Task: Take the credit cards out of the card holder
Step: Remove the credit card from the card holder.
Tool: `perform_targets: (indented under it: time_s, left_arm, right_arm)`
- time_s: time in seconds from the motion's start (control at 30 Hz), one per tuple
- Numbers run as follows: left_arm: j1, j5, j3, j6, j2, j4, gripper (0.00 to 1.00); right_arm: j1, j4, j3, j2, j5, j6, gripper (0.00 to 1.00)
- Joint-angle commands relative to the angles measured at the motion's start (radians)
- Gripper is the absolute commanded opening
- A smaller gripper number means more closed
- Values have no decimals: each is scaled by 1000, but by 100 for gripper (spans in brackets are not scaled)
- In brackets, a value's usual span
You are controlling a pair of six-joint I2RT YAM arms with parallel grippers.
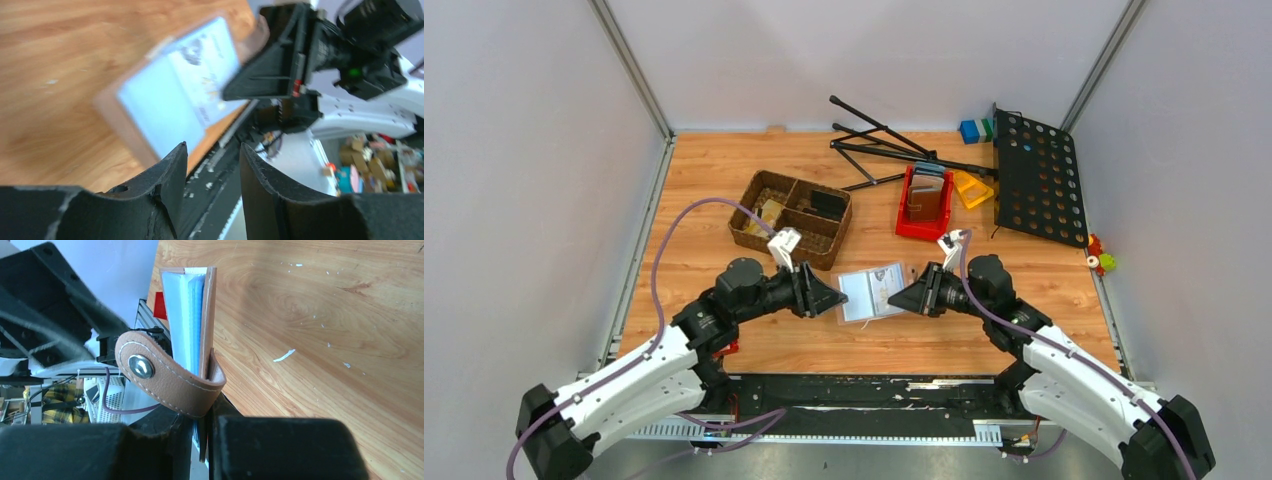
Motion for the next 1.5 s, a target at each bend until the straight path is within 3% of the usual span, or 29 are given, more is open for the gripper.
perform_targets:
  time_s: [0.0,0.27,0.7,1.23,1.37,1.47]
  left_arm:
    - [-124,30,15,-27,83,201,49]
    - [-159,50,2,-67,223,345,42]
    - [-141,-44,13,-128,269,266,33]
    - [-49,156,-127,-387,316,696,30]
    - [-44,162,-121,-393,330,663,29]
    - [-44,143,-91,-355,312,547,30]
  right_arm:
    - [3,88,28,20,-7,5,0]
    - [2,213,-18,20,-45,70,0]
    - [4,302,-65,-35,-67,129,0]
    - [4,496,-129,-32,-130,219,0]
    - [5,517,-135,-34,-132,234,0]
    - [4,511,-130,-36,-132,230,0]
